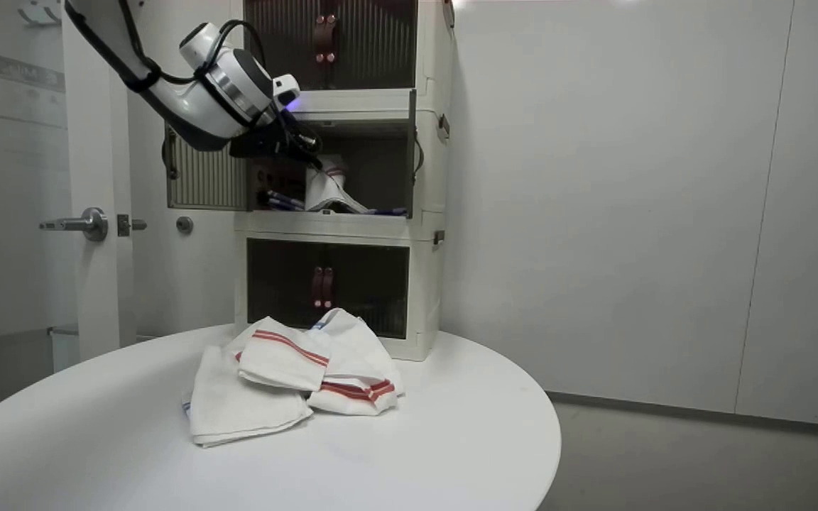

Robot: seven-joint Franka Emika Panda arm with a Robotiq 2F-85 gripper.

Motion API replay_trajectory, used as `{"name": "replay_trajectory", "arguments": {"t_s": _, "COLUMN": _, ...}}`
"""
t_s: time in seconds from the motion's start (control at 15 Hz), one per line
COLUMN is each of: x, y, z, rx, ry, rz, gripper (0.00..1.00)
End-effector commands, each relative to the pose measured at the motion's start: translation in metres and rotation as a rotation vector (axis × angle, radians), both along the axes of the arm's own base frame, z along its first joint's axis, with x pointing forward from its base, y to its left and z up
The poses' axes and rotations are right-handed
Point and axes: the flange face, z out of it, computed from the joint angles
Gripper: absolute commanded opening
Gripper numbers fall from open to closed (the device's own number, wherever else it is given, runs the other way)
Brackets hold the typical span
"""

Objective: Put the towel in the middle drawer

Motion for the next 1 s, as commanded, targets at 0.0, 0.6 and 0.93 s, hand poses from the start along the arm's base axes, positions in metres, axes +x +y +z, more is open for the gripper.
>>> {"name": "replay_trajectory", "arguments": {"t_s": 0.0, "x": 0.026, "y": 0.05, "z": -0.032, "rx": 0.012, "ry": -0.09, "rz": -0.003, "gripper": 0.04}}
{"name": "replay_trajectory", "arguments": {"t_s": 0.6, "x": 0.04, "y": 0.046, "z": -0.052, "rx": -0.141, "ry": -0.018, "rz": 0.059, "gripper": 0.67}}
{"name": "replay_trajectory", "arguments": {"t_s": 0.93, "x": 0.03, "y": 0.028, "z": -0.032, "rx": -0.105, "ry": 0.016, "rz": 0.065, "gripper": 0.99}}
